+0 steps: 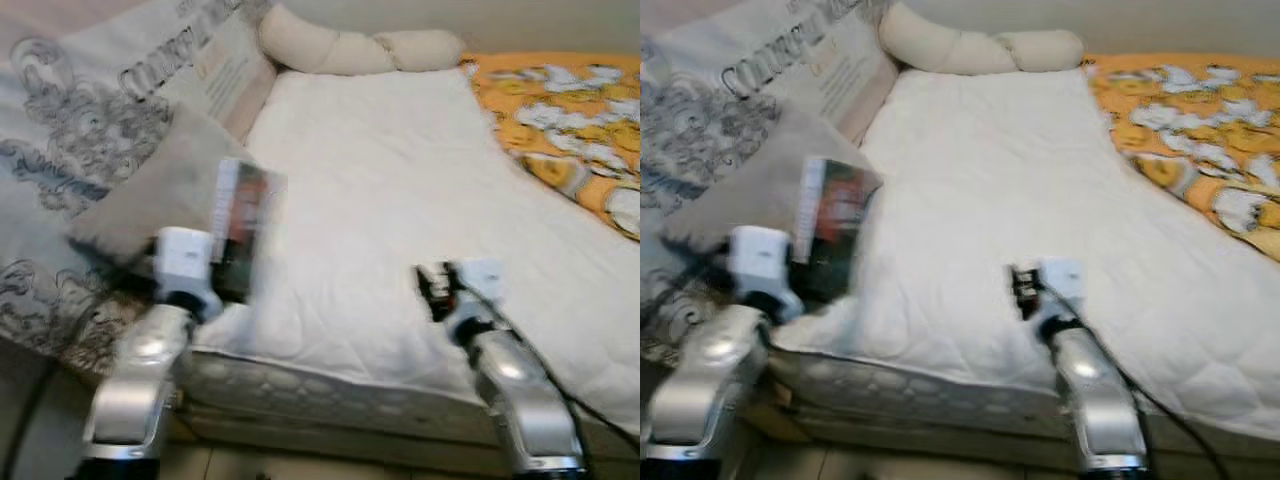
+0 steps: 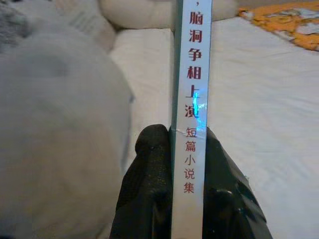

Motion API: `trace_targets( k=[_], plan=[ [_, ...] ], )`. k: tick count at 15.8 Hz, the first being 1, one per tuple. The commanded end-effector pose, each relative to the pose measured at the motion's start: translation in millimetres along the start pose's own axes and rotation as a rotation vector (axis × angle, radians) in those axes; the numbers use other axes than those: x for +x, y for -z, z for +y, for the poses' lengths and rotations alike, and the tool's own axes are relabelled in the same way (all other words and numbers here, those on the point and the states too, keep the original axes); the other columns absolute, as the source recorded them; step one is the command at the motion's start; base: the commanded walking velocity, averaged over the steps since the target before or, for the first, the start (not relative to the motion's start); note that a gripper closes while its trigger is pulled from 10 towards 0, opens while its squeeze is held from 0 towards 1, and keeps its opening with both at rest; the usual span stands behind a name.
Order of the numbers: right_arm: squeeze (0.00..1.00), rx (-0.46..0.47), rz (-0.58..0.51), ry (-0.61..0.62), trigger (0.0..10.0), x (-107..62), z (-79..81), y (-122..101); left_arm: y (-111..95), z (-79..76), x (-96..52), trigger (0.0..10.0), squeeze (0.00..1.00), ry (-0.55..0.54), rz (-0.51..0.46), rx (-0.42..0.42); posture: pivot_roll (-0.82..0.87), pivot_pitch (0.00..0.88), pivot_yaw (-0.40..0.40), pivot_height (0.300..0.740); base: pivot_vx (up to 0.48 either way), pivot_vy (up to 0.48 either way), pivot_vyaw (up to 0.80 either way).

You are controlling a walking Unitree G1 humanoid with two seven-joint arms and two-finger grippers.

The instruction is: Clean up the room

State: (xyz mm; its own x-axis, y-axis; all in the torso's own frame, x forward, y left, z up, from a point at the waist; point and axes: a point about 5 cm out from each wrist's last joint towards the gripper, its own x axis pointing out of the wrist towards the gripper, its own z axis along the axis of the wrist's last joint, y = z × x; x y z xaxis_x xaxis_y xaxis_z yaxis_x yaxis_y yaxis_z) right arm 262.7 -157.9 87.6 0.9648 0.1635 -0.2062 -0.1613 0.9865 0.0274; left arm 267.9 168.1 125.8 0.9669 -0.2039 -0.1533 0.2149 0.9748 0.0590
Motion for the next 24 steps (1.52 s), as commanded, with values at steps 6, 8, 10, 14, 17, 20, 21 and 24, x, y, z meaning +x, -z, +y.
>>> trace_targets(
  k=[6,8,10,14,17,20,21,24],
  plan=[
    [0.0,0.016,-0.015,-0.031,10.0,1.9,9.7,-3,-10,10.0,-3.0,10.0,0.0,-0.03,-0.039,0.031,0.04,0.0,0.056,0.74,0.354,0.0,0.0],
    [0.0,0.019,-0.014,-0.027,10.0,1.1,9.7,-3,-10,9.3,-2.1,10.0,0.0,-0.021,-0.039,0.034,0.04,0.0,0.06,0.74,0.356,0.0,0.0],
    [0.0,0.021,-0.013,-0.027,10.0,0.8,10.3,-2,-10,9.3,-1.9,10.0,0.0,-0.017,-0.039,0.037,0.04,0.0,0.061,0.74,0.352,0.0,0.0],
    [0.0,0.029,-0.001,-0.029,10.0,-0.7,11.2,-1,-10,4.8,-3.1,10.0,0.0,0.005,-0.044,0.019,0.04,0.0,0.064,0.74,0.263,0.0,-0.37],
    [0.0,0.032,0.003,-0.016,10.0,-1.5,8.5,0,-9,4.4,-2.9,10.0,0.0,0.013,-0.033,0.038,0.04,0.0,0.065,0.74,0.0,0.0,0.0],
    [0.0,0.032,0.004,-0.008,10.0,-1.3,6.5,-1,-9,1.7,-1.0,10.0,0.0,0.037,-0.026,0.022,0.04,0.0,0.068,0.74,0.0,0.0,0.0],
    [0.0,0.033,0.002,-0.018,10.0,-1.0,5.9,-2,-8,0.3,0.8,10.0,0.0,0.049,-0.011,0.017,0.04,0.0,0.07,0.74,0.0,0.0,0.0],
    [0.0,0.012,-0.027,-0.024,10.0,2.0,-11.9,-12,-9,-1.5,16.9,10.0,0.0,0.105,0.045,-0.015,0.03,0.0,0.08,0.74,0.0,0.0,0.0]
  ],
)
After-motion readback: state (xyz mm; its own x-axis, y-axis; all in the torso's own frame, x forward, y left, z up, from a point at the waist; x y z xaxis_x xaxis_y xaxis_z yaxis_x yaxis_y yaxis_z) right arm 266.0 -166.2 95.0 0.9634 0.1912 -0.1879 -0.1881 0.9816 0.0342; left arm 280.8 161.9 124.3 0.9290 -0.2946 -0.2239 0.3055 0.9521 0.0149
